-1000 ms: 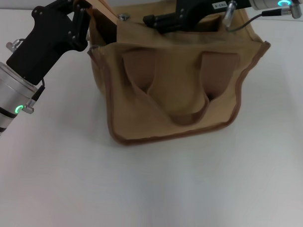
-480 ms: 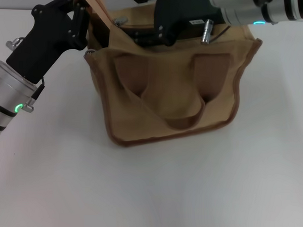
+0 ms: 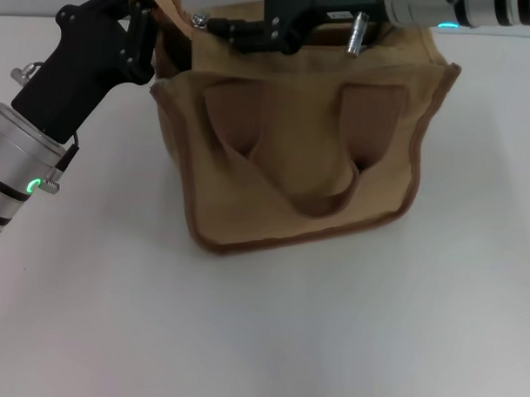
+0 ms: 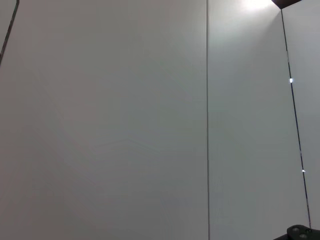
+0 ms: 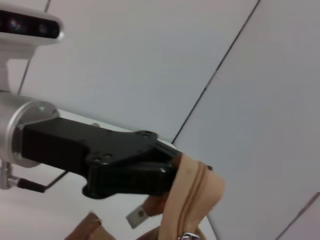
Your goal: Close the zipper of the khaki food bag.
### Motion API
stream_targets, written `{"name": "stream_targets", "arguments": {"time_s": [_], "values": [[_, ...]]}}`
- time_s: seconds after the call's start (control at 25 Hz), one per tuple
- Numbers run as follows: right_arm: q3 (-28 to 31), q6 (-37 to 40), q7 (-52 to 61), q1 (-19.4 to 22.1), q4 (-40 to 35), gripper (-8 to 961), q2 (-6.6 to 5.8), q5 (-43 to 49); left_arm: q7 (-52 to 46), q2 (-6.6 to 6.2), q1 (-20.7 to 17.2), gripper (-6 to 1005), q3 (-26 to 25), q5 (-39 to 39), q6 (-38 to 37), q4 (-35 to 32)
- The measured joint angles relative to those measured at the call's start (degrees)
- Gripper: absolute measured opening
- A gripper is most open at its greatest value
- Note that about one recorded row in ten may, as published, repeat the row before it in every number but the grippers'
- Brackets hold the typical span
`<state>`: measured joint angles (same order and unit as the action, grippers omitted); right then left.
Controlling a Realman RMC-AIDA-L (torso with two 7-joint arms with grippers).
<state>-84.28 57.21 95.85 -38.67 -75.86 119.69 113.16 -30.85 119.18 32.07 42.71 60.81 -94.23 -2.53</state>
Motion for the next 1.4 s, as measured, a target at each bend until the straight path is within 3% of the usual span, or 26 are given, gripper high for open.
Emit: {"name": "stream_targets", "arguments": {"time_s": [0.2,0.36,0.44,0.56,1.04,1.2,1.4], "values": [[0.9,-0.8,0.1,0.8,1.2,699,-0.04,-0.2,0.0,0.01,0.1,28,-0.2,0.0,0.1,0.0],[4.8,-1.3,-0.3,3.7,1.6,699,-0.06,-5.8,0.0,0.01,0.1,28,-0.3,0.0,-0.1,0.1],[9.3,-0.3,-1.1,6.0,2.7,699,-0.29,-15.2,0.0,0.01,0.3,28,-0.3,0.0,-0.7,-0.1],[12.6,1.3,-1.4,7.2,4.8,700,-0.39,-22.3,-0.1,0.01,0.7,28,-0.3,0.0,-1.6,-0.2],[20.2,10.6,-2.7,6.6,16.6,700,-0.53,-33.0,-5.3,0.01,7.0,28,0.8,1.1,-2.4,-3.0],[20.5,10.8,-9.8,6.8,18.7,699,-0.33,-33.3,-5.3,0.01,8.4,28,1.7,1.4,-2.0,-3.5],[16.8,6.8,-20.1,7.7,18.7,699,-0.01,-33.8,-6.7,0.00,8.7,28,2.1,1.4,-2.1,-4.8]]}}
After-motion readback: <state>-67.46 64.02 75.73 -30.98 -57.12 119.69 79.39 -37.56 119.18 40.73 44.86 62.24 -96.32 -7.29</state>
